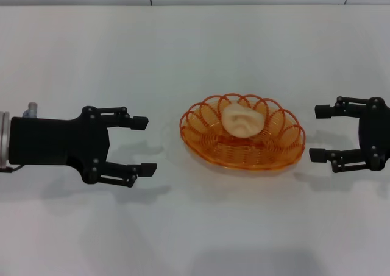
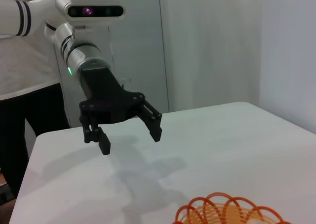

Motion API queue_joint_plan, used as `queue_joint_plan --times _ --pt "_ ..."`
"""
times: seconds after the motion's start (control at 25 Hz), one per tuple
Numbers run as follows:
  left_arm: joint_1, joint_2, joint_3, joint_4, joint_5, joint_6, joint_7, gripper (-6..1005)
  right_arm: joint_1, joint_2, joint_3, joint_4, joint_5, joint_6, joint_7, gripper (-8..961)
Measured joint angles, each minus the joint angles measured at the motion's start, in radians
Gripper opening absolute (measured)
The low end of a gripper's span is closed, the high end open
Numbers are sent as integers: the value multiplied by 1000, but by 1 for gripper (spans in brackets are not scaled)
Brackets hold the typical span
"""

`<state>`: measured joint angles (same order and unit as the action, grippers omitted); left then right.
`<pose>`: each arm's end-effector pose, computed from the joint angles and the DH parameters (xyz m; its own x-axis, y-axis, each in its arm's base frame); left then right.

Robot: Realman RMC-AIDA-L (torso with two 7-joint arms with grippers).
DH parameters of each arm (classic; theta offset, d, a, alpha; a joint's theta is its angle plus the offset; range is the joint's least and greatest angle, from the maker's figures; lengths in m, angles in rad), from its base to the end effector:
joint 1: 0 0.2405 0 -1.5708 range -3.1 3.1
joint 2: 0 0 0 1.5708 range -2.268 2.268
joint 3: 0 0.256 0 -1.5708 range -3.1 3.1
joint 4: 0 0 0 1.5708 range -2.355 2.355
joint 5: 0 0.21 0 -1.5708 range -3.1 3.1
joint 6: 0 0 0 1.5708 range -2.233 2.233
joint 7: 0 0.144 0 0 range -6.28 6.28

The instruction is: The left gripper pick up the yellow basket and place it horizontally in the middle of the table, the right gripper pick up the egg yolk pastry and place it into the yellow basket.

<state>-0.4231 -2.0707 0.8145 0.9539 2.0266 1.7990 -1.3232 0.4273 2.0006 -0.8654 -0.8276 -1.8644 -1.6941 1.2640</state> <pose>-0.2519 0.2952 0.0297 0.9203 0.1270 0.3700 0.1749 -0.9796 -0.0988 0.2605 0.3111 0.0392 0.8923 -0.1029 -0.4396 -0.2024 -0.9615 -0.1857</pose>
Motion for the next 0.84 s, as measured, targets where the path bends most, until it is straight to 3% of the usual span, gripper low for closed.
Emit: queue_joint_plan --times 0.84 --pt "-6 3 2 0 17 -10 -14 845 4 2 -19 4 -16 70 22 842"
